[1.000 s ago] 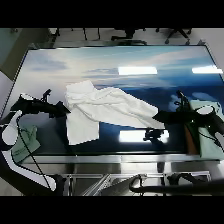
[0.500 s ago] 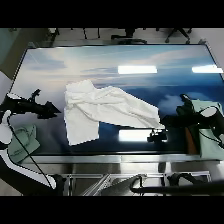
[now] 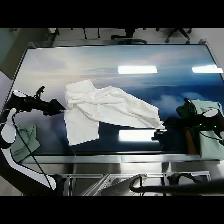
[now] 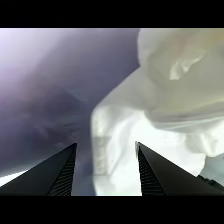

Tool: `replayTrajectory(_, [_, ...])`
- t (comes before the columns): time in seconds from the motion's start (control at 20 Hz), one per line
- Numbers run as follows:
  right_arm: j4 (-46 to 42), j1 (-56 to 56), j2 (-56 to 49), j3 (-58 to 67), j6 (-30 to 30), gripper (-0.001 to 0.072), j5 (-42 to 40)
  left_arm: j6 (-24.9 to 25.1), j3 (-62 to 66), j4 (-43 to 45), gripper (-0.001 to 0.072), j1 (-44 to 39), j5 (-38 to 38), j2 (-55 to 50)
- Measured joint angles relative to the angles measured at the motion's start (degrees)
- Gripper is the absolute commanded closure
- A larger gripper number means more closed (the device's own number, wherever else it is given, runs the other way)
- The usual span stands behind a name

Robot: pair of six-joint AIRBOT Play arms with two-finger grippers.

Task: Fold the shirts.

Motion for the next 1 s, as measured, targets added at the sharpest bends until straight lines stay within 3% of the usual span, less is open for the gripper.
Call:
replayTrajectory(0.1, [1.6,-0.1,-1.7,0.0,-1.5,0.0211,0.9,0.2,0.1,-0.9,0.0314,-1.5,-0.8,-1.4])
replayTrajectory(0.15, [2.2,-0.1,-2.4,0.1,-2.3,0.0211,1.4,0.2,0.1,-0.8,0.0412,-2.0,-1.1,-2.1])
replayTrajectory(0.25, [3.7,-0.1,-3.6,0.1,-3.7,0.0212,2.1,0.2,0.0,-0.9,0.0421,-2.8,-1.8,-3.2])
replayTrajectory(0.35, [5.0,-0.1,-4.9,0.1,-5.2,0.0212,2.3,0.2,0.0,-0.1,0.0693,-3.2,-1.4,-3.8])
replayTrajectory(0.45, [6.4,0.2,-6.4,0.1,-6.3,0.0214,2.4,0.4,0.0,-0.2,0.0694,-3.4,-1.7,-4.1])
replayTrajectory(0.5, [6.7,0.3,-7.0,0.1,-6.8,0.0262,2.4,0.4,0.0,0.0,0.0694,-3.4,-1.6,-4.2])
replayTrajectory(0.55, [7.0,0.4,-7.6,0.1,-7.2,0.0446,2.3,0.4,0.0,-0.1,0.0694,-3.4,-1.7,-4.3])
replayTrajectory(0.6, [7.1,0.5,-8.3,0.1,-7.5,0.068,1.5,0.4,0.0,0.0,0.0695,-3.5,-1.6,-4.3])
replayTrajectory(0.8, [11.0,0.6,-8.5,0.4,-11.3,0.0697,1.1,0.9,-0.1,-0.9,0.0696,-3.5,-2.6,-3.2])
replayTrajectory(1.0, [24.1,0.6,-2.0,8.0,-14.1,0.0698,7.6,2.8,2.8,-8.5,0.0696,-3.5,-7.8,5.9])
